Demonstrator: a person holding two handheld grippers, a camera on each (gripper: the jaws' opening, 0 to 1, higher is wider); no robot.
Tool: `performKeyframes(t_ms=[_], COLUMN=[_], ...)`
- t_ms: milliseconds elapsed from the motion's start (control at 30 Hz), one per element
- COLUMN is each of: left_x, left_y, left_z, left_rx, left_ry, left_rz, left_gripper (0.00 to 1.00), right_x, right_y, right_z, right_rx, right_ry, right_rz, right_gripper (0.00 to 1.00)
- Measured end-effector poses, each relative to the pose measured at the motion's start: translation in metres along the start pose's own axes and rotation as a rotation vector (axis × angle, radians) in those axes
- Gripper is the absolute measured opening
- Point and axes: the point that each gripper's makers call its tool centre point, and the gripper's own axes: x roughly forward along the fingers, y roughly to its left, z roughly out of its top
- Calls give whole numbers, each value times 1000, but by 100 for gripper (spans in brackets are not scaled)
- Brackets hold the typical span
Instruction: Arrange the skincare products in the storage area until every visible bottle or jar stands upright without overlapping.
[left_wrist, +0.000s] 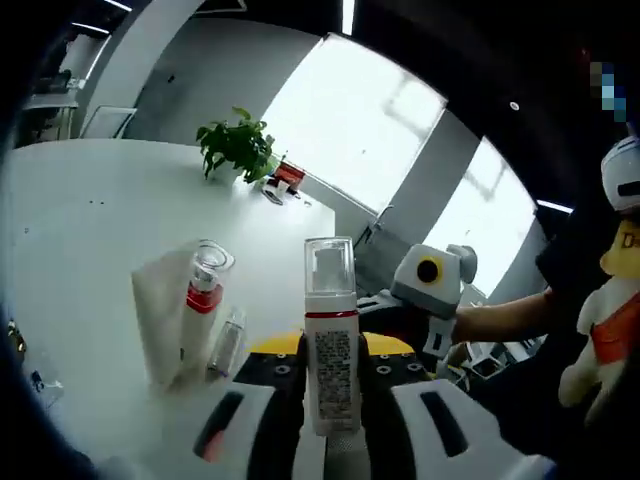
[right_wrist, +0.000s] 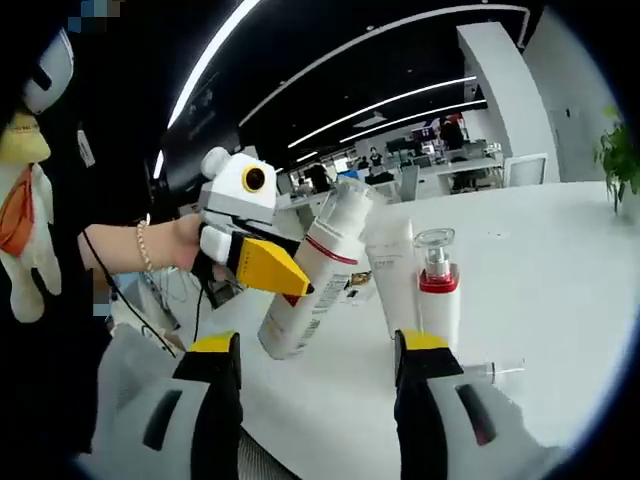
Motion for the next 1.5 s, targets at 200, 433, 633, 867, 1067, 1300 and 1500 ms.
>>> performKeyframes(t_ms=[200,433,633,867,1067,1300,1500], left_x=[-6,-13,-20,-28,-30,-33,-38], left_y=[-22,-53,-67,-77,-86,-96,-98], left_z=[8,18,33,39,39,30,27], left_rx=[60,64,40,28,46,93,195], left_ry=[-67,-143,-236,-284,-283,-182,-91], left_rz=[-85,-186,-221,-222,-213,-185,-110], left_gripper=[21,21,21,21,21,18,19], right_x=[0,-4,-7,-10,-15,-19,-21], right_y=[15,49,63,73,79,86,91], right_z=[19,47,57,62,63,57,48], right_rx=[22,118,101,88,75,3,-81], right_ry=[-37,-101,-101,-105,-101,-57,-8], right_rz=[109,325,377,401,430,441,444], right_gripper=[41,28,26,21,20,19,19])
